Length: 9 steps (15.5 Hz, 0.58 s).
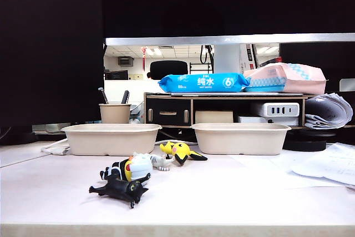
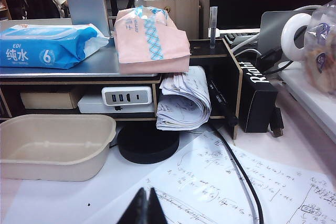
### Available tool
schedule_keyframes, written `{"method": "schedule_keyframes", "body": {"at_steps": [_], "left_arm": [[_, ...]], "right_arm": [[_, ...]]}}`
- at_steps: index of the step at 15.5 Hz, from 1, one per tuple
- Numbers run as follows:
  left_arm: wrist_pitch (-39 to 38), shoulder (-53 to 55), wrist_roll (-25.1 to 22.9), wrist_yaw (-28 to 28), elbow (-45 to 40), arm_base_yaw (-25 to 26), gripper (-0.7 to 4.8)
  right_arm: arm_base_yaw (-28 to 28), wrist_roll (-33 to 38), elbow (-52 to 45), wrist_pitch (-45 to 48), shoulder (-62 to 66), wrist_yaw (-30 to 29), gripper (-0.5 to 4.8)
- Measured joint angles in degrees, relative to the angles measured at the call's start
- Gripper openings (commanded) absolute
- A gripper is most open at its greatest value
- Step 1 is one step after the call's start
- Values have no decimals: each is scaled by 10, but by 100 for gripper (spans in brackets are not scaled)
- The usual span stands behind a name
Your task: Put the dolls with similar sizes into the same paper box, while dolls with different sizes go into separate paper boxes.
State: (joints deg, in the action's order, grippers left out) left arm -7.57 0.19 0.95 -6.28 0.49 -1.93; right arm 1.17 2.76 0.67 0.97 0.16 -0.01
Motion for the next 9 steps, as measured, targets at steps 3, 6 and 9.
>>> {"method": "schedule_keyframes", "body": {"at_steps": [3, 6, 9], "left_arm": [[0, 0, 0, 0, 0, 0, -5], [0, 0, 0, 0, 0, 0, -5], [0, 0, 0, 5, 0, -53, -5]], "right_arm": [[0, 0, 0, 0, 0, 0, -1], [0, 0, 0, 0, 0, 0, -1], [0, 25, 0, 5, 0, 0, 0]]}}
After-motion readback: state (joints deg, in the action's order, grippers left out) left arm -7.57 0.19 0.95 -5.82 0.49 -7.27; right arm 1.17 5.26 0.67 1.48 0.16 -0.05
